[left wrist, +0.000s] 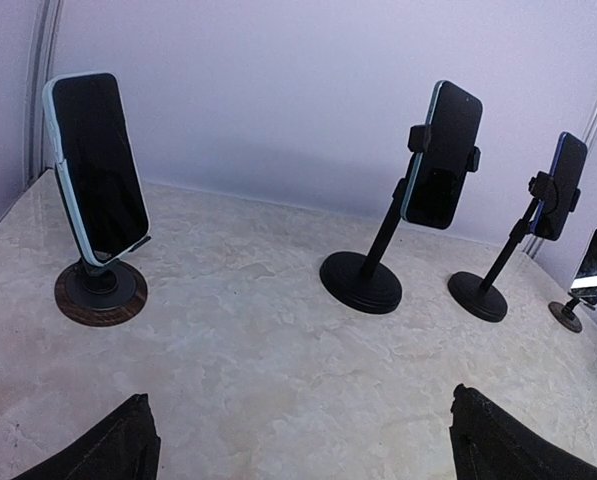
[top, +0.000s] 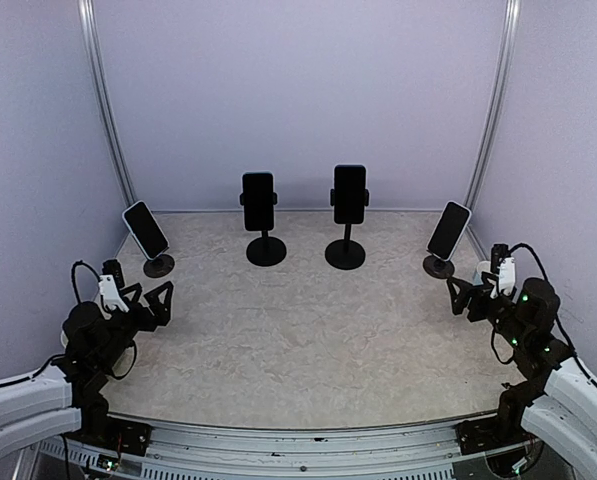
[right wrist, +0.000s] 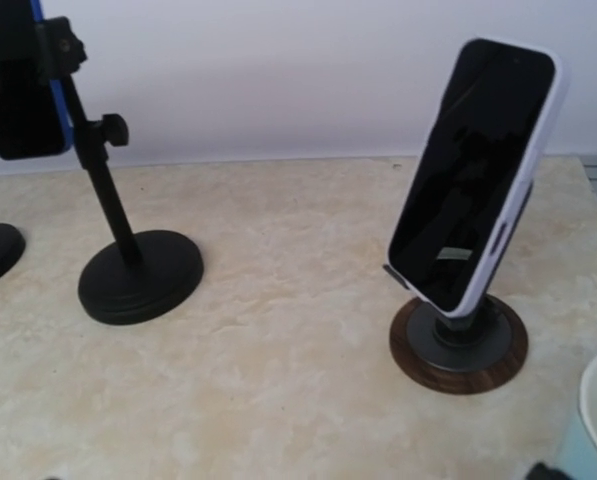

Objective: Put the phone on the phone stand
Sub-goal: Reset both arms

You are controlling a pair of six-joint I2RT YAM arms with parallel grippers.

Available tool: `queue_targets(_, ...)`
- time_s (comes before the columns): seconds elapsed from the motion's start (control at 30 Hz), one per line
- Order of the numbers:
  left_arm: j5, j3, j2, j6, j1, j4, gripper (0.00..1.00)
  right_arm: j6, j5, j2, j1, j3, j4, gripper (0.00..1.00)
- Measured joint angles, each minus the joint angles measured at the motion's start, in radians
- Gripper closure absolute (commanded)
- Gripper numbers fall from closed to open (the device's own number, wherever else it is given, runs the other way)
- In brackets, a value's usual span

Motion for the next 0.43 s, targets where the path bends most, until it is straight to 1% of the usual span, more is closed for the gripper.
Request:
queue_targets(0.3,0.007,0.0,-0.128,-0.005,0.0,-0.048,0.01,0.008,0.013,-0.011,0.0,-0.001,-0.005,0.0)
queue_targets(0.43,0.008,0.0,-0.124,-0.006,0.0,-0.047,0.01,0.008,0.011,-0.018,0.0,-0.004,-0.006,0.0)
